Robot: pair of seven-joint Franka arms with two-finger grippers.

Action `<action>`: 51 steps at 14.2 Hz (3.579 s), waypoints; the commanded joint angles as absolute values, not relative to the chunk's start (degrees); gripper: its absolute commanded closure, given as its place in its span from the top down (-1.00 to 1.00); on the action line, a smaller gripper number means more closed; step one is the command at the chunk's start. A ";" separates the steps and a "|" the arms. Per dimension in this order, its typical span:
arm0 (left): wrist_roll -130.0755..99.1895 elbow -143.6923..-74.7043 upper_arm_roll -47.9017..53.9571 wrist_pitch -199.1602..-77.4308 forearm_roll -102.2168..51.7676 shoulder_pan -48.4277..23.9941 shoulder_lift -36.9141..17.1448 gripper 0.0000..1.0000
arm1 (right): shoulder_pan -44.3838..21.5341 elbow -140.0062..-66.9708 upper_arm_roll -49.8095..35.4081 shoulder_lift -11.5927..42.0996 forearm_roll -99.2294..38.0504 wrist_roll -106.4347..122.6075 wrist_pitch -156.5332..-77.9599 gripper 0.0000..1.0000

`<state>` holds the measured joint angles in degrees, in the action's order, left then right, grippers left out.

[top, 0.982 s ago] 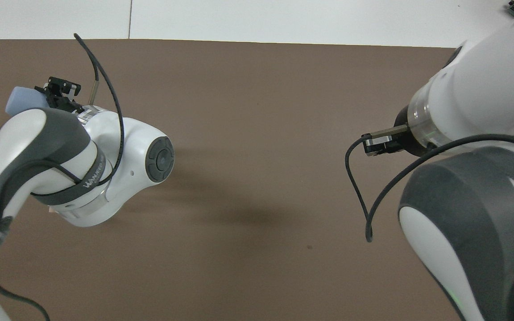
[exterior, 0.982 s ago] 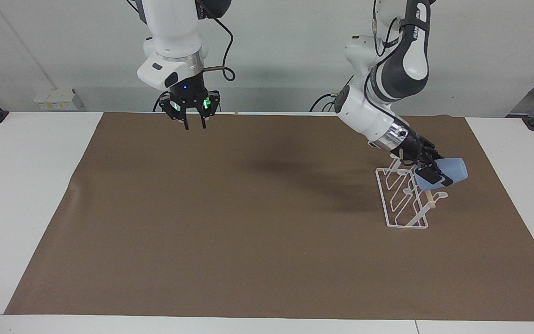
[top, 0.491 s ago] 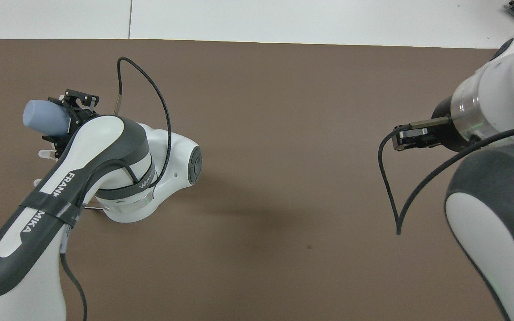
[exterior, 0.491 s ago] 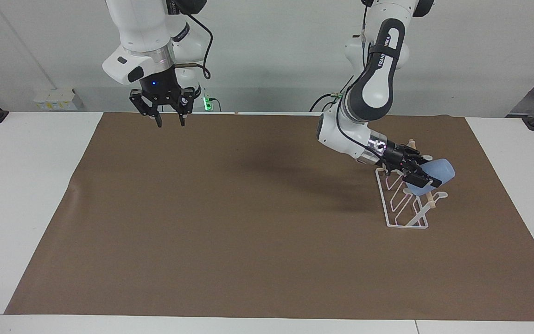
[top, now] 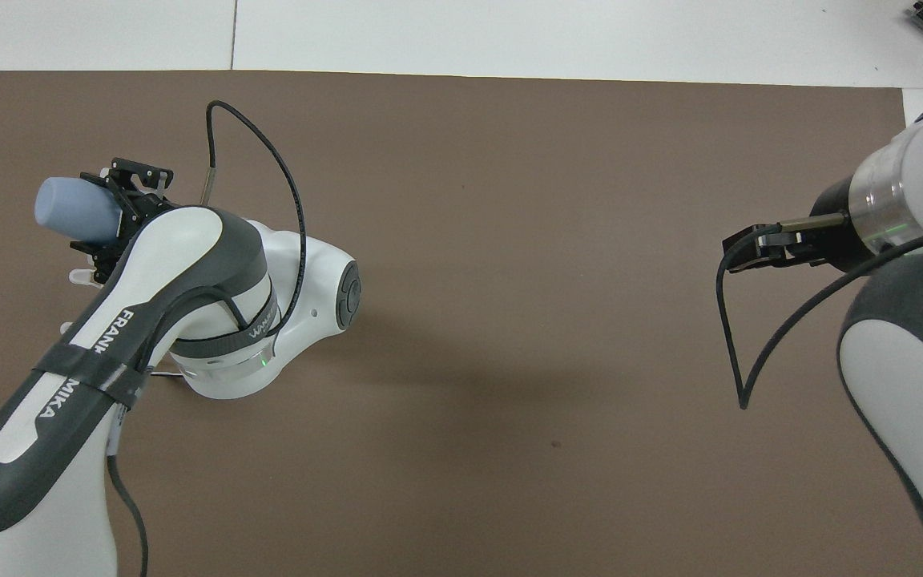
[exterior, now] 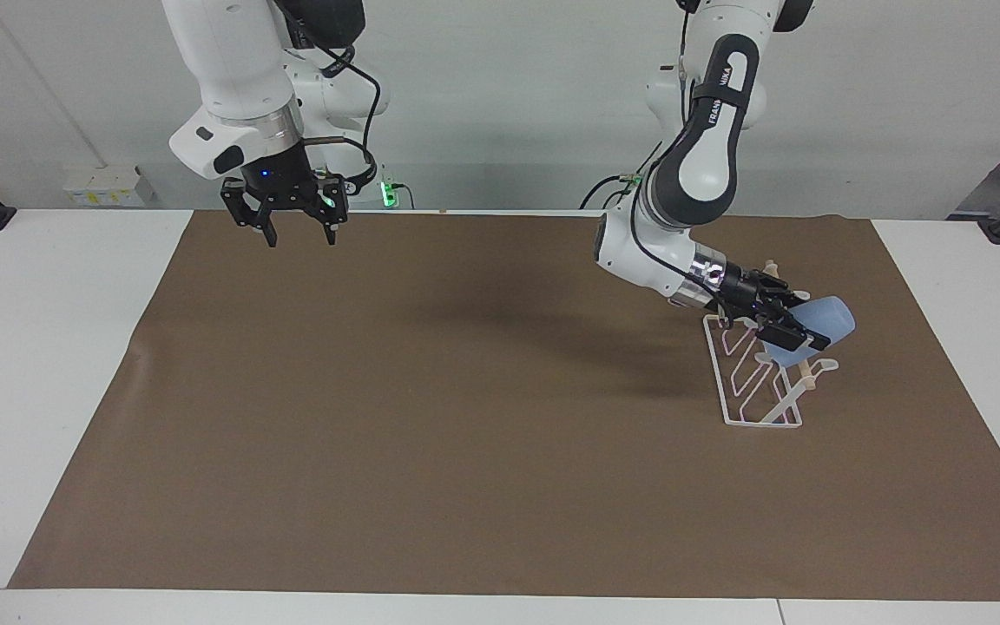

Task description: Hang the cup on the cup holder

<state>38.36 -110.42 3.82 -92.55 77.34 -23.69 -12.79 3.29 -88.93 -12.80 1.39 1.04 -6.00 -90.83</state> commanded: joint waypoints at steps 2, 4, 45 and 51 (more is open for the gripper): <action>37.62 -110.48 3.34 -91.58 78.49 -24.35 -12.39 0.99 | 5.54 -98.86 -13.36 -4.30 -1.14 -4.31 -97.11 1.00; 37.53 -110.48 3.34 -91.23 78.31 -24.35 -12.39 1.00 | 5.54 -100.89 -13.36 -5.27 -1.14 -4.39 -98.78 1.00; 16.96 -87.39 -5.01 -85.53 2.02 -9.23 3.53 1.00 | 5.62 -102.57 -13.27 -6.68 -1.14 -4.57 -99.93 1.00; 16.79 -86.48 -5.01 -84.55 1.06 -7.82 3.95 1.00 | 6.15 -99.41 -13.18 -6.59 -1.14 -4.83 -99.67 1.00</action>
